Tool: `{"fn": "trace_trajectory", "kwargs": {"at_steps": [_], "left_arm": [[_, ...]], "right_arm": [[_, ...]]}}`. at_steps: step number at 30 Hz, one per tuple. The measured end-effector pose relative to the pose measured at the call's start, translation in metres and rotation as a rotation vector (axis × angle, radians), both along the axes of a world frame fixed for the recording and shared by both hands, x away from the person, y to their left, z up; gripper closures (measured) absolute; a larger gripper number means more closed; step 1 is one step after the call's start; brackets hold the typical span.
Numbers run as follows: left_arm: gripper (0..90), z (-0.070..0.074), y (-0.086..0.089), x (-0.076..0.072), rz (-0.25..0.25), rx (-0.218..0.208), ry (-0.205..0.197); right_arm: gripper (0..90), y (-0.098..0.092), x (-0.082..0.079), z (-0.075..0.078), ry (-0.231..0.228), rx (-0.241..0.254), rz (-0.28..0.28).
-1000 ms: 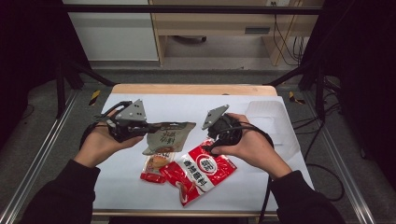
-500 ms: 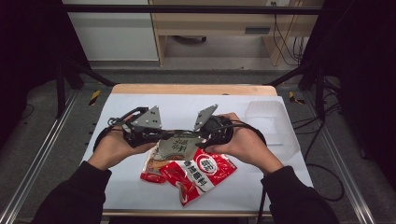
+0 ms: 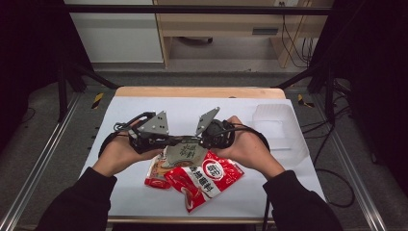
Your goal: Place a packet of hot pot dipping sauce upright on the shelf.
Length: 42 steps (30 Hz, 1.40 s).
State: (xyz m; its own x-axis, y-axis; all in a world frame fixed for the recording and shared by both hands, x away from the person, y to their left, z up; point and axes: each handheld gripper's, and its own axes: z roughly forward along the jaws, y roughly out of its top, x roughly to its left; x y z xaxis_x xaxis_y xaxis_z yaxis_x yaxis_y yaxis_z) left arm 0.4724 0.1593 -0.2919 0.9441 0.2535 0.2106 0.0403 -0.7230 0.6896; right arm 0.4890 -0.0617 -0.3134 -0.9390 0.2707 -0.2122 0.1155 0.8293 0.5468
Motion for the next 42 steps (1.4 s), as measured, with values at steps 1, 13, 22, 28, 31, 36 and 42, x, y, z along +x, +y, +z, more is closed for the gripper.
{"fn": "trace_trajectory", "kwargs": {"at_steps": [1,13,22,28,31,36,42], "left_arm": [[90.0,-0.001,0.001,0.001,0.005,-0.008,0.003],[42.3,-0.014,0.024,0.001,0.117,-0.132,-0.013],[27.3,-0.034,0.049,-0.019,0.173,-0.162,-0.046],[15.9,-0.059,0.064,-0.031,0.215,-0.196,-0.03],[8.2,-0.072,0.074,-0.032,0.269,-0.207,-0.041],[3.2,-0.093,0.099,-0.031,0.401,-0.281,-0.028],[3.3,-0.114,0.127,-0.029,0.474,-0.3,-0.013]], "right_arm": [[90.0,0.001,-0.001,0.0,0.002,-0.005,0.002],[90.0,0.001,0.006,0.008,-0.042,-0.075,-0.022],[90.0,-0.013,0.013,0.017,-0.066,-0.092,-0.044],[90.0,-0.031,0.018,0.028,-0.071,-0.085,-0.066],[90.0,-0.042,0.022,0.037,-0.094,-0.082,-0.086],[90.0,-0.052,0.023,0.047,-0.104,-0.074,-0.109],[90.0,-0.068,0.025,0.063,-0.122,-0.06,-0.134]]}}
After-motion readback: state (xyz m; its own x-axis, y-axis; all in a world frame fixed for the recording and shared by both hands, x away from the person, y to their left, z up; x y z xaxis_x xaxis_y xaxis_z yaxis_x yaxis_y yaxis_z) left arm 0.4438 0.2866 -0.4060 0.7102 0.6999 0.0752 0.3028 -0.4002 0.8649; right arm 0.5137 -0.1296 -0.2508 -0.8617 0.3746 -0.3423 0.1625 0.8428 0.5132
